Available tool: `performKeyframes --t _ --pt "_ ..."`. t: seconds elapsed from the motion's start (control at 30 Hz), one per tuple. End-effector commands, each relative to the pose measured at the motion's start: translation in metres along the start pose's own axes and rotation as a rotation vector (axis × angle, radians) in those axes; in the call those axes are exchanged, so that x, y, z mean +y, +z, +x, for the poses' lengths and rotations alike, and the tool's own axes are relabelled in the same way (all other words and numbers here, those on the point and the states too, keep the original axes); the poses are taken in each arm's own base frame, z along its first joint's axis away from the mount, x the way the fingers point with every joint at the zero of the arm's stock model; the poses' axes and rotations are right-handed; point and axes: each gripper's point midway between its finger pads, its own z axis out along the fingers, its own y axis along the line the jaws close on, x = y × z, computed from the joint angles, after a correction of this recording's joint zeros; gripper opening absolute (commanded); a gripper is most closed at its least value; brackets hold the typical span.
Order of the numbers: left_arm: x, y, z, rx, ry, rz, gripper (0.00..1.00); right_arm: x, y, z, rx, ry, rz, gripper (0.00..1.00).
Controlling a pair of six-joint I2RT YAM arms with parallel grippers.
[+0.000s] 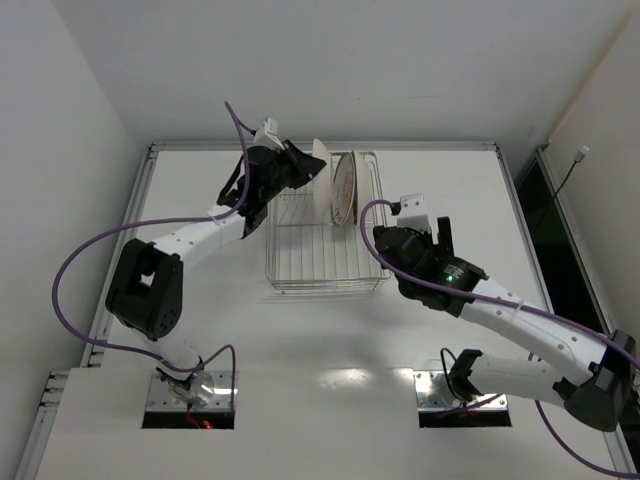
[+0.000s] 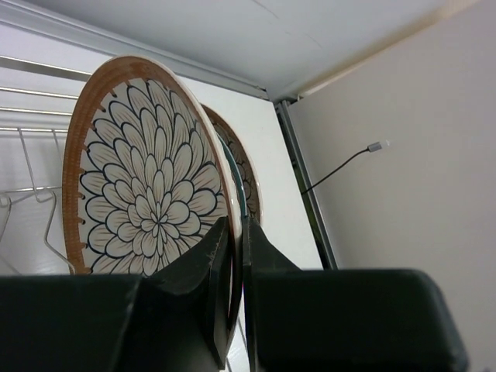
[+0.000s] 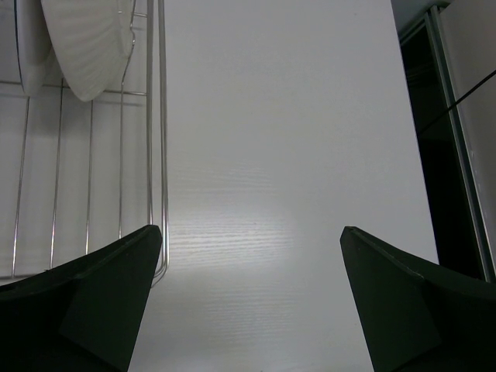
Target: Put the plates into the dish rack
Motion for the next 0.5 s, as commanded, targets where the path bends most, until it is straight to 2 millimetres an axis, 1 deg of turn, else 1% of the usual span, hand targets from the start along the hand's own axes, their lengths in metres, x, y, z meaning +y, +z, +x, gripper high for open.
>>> performKeyframes --t 0.0,0.03,0.07,0.13,0.17,0.2,0.27,0.3,0.33,0.4,0.43,0.47 --pt "-0.124 -0.033 -0.066 -0.204 -0.003 0.334 0.0 0.0 0.0 -0.003 -0.013 0.042 0.003 1.0" --pt "-0.128 -0.034 -0.072 -0.218 0.007 0.333 0.0 0.0 0.0 -0.003 -0.013 0.042 0.003 1.0" --pt "-0.128 -0.034 -0.072 -0.218 0.007 0.333 0.0 0.0 0.0 -0.003 -0.013 0.042 0.003 1.0" --pt "-0.136 -0.042 -0.078 -0.232 0.01 0.351 0.0 0.0 0.0 -0.003 -0.013 0.042 0.003 1.0" --pt "-0.136 -0.042 -0.08 -0.248 0.009 0.354 0.0 0.0 0.0 -0.003 -0.013 0.042 0.003 1.0" --pt "-0.14 -0.047 -0.083 -0.259 0.02 0.363 0.0 0.0 0.0 -0.003 -0.013 0.042 0.003 1.0" --pt "-0.148 -0.051 -0.086 -0.274 0.019 0.381 0.0 0.0 0.0 -0.003 -0.013 0.042 0.003 1.0" --pt "-0.148 -0.052 -0.085 -0.278 0.02 0.387 0.0 0.0 0.0 -0.003 -0.013 0.042 0.003 1.0" --pt "-0.152 -0.052 -0.084 -0.286 0.016 0.395 0.0 0.0 0.0 -0.003 -0.013 0.042 0.003 1.0" --pt "-0.149 -0.051 -0.078 -0.285 0.011 0.393 0.0 0.001 0.001 -0.002 -0.007 0.035 0.005 1.0" --pt "-0.149 -0.051 -0.078 -0.285 0.011 0.393 0.0 0.001 0.001 -0.002 -0.007 0.035 0.005 1.0" --pt "-0.146 -0.05 -0.074 -0.286 0.004 0.377 0.0 0.001 0.001 -0.002 -0.007 0.035 0.005 1.0"
